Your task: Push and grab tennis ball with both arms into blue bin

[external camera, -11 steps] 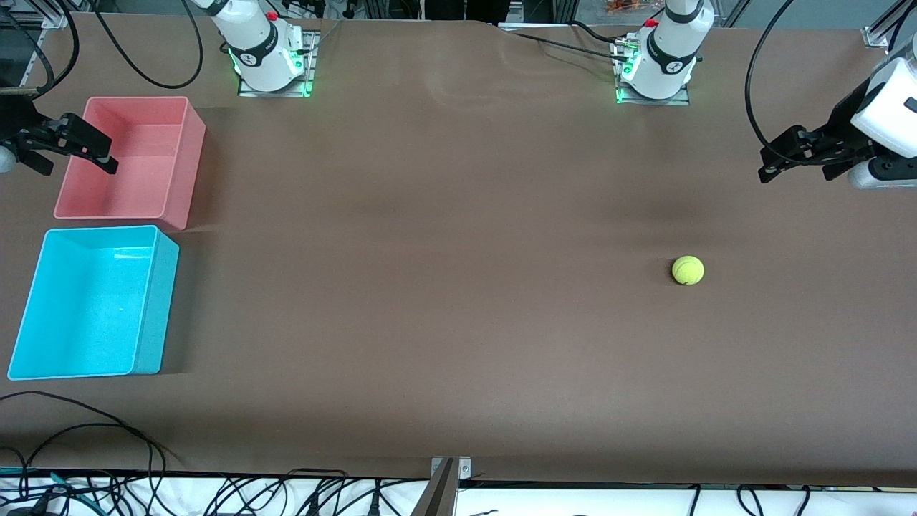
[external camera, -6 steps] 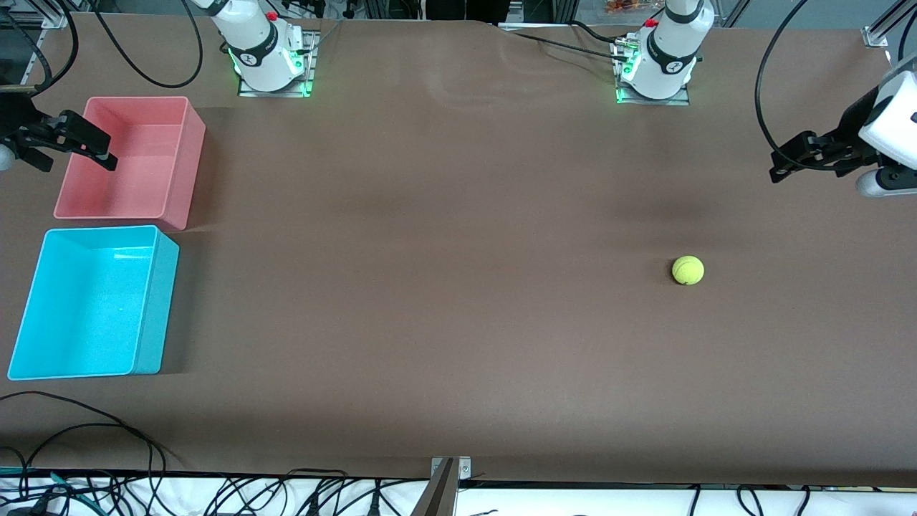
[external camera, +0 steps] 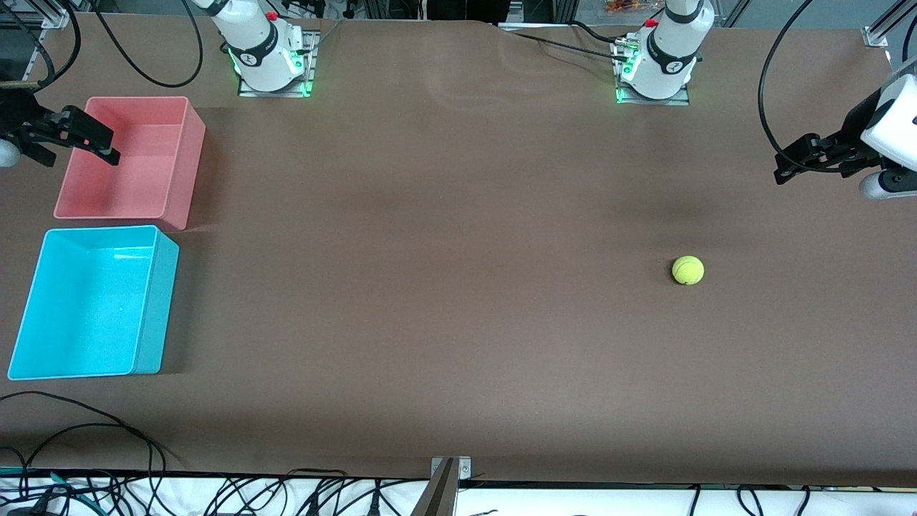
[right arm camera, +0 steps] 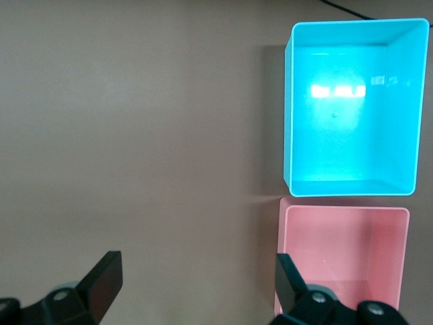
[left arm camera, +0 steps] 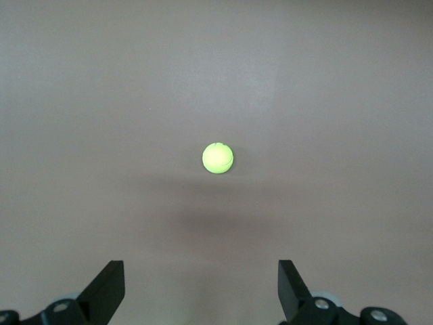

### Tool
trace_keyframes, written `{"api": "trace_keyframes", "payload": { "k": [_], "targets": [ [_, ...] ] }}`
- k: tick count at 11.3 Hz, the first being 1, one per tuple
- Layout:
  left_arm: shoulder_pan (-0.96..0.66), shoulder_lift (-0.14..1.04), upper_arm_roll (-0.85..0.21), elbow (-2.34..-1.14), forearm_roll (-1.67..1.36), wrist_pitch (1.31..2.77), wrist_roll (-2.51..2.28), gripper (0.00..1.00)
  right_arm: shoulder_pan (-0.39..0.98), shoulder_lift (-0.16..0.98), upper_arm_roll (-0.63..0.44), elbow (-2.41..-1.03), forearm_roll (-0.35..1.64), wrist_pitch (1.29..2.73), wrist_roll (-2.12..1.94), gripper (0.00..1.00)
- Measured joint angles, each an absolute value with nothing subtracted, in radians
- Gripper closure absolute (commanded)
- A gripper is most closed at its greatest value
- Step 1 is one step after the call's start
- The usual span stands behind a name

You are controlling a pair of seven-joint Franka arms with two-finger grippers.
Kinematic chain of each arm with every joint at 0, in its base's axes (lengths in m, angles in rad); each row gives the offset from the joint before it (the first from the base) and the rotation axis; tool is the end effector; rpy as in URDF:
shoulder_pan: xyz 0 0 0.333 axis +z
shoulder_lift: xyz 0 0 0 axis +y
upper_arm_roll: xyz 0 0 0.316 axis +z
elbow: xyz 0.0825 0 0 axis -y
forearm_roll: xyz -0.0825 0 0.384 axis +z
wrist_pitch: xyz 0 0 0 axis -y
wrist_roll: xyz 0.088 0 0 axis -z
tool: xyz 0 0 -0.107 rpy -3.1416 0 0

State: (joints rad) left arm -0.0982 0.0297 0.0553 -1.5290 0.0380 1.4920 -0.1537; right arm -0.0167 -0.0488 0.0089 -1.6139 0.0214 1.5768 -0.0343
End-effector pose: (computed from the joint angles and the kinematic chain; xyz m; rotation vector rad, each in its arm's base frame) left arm 0.5551 -0.0200 0.6210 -3.0892 -0.1740 0.0966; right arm 0.5398 -0.0018 0.6314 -3.1206 -0.0413 -0.0189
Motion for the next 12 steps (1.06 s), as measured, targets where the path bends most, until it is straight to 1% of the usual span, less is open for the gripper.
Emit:
{"api": "trace_keyframes", "payload": {
  "k": [12],
  "targets": [
    [-0.08, 0.036, 0.056, -1.529, 0.038, 1.491, -0.154, 0.0, -0.016, -0.046, 0.012, -1.601, 0.021, 1.542, -0.034, 0.0]
  ]
}}
